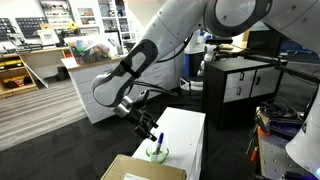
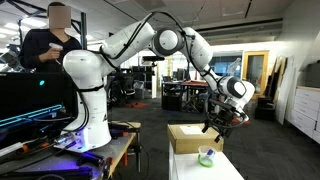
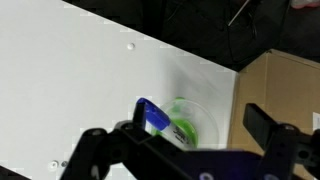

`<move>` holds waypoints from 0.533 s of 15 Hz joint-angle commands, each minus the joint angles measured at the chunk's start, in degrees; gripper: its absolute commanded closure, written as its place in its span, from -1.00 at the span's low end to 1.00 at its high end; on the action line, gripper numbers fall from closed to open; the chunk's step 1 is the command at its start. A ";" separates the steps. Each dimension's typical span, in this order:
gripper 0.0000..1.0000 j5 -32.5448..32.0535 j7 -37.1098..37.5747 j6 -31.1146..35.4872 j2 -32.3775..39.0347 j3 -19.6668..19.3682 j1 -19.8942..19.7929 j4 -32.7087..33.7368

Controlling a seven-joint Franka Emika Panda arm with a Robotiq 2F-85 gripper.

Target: Remove the blue marker from the clear cup and place it on the brown box

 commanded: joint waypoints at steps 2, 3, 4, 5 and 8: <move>-1.00 -0.81 -0.99 -1.24 1.45 -0.52 0.07 2.88; -1.00 -0.91 -1.27 -1.37 1.67 -0.61 0.01 3.29; -1.00 -1.14 -1.80 -1.58 2.06 -0.76 -0.09 3.99; -1.00 -1.40 -2.28 -1.56 2.40 -0.84 -0.12 4.53; -1.00 -2.54 -4.21 -1.76 4.15 -1.33 -0.09 6.68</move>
